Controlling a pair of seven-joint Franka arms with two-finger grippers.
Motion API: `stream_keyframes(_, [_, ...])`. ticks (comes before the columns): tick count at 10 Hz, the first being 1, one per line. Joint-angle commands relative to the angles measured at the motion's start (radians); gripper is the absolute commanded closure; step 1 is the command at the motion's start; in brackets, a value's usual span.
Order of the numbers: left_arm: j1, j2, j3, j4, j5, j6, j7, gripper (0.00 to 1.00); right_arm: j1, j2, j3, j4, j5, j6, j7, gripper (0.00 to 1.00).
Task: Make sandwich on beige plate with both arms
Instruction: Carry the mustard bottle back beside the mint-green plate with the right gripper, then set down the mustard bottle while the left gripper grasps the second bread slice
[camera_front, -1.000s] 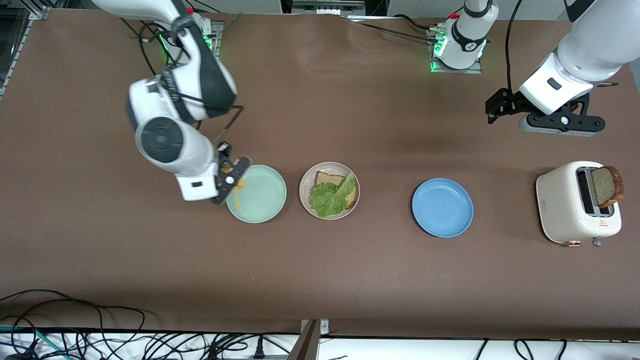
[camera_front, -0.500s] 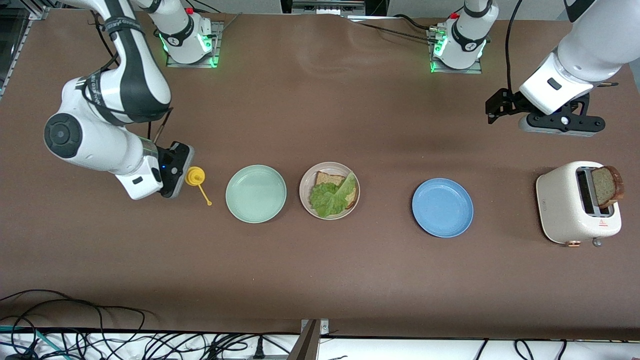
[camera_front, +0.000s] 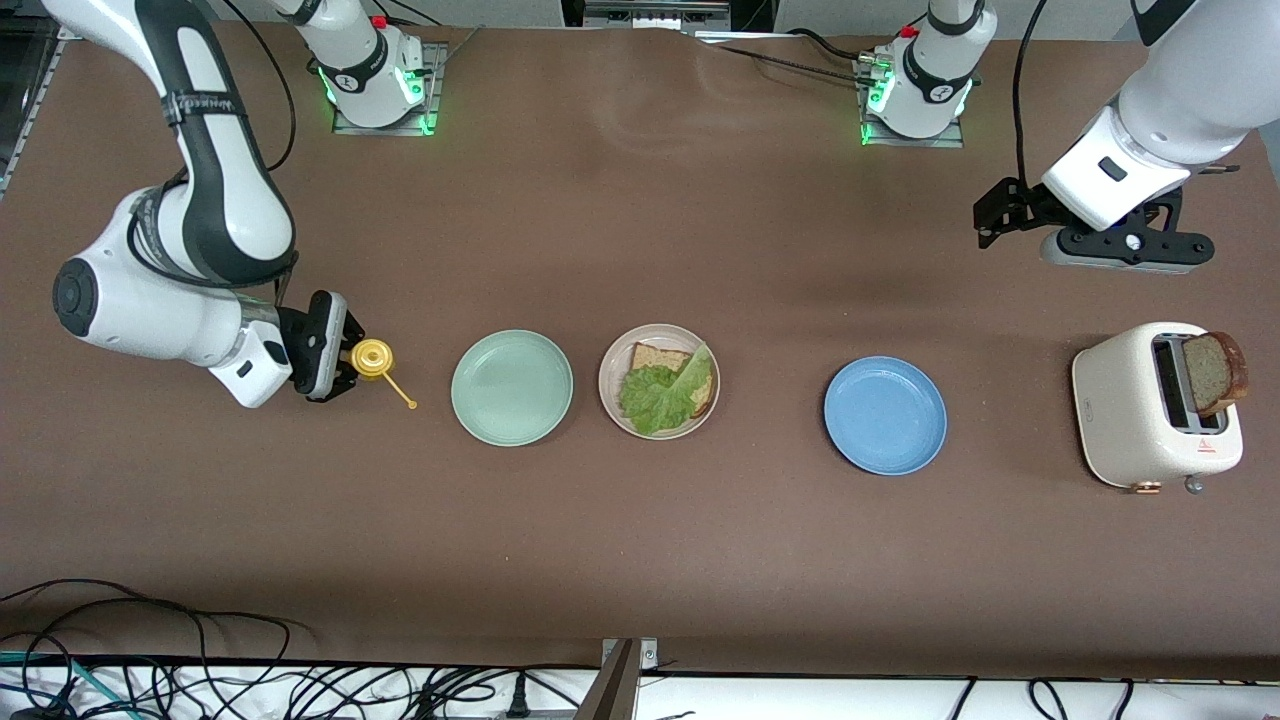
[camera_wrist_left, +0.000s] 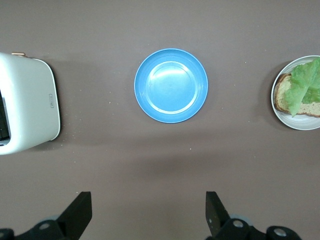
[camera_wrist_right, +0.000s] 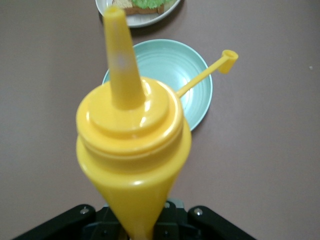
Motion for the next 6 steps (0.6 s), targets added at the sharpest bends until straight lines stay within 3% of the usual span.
stream_keyframes(1, [0.009,-0.003,0.007,-0.010,0.005,0.005,-0.004,0.00,-0.021,0.071,0.001,-0.002,0.159,0.034,-0.201,1.00])
stream_keyframes(5, [0.073,0.074,0.011,0.004,0.089,0.003,0.014,0.00,-0.039,0.191,-0.014,0.001,0.366,0.040,-0.495,1.00])
stream_keyframes(6, [0.120,0.095,0.011,0.028,0.097,0.003,0.019,0.00,-0.039,0.200,-0.020,0.003,0.373,0.040,-0.519,1.00])
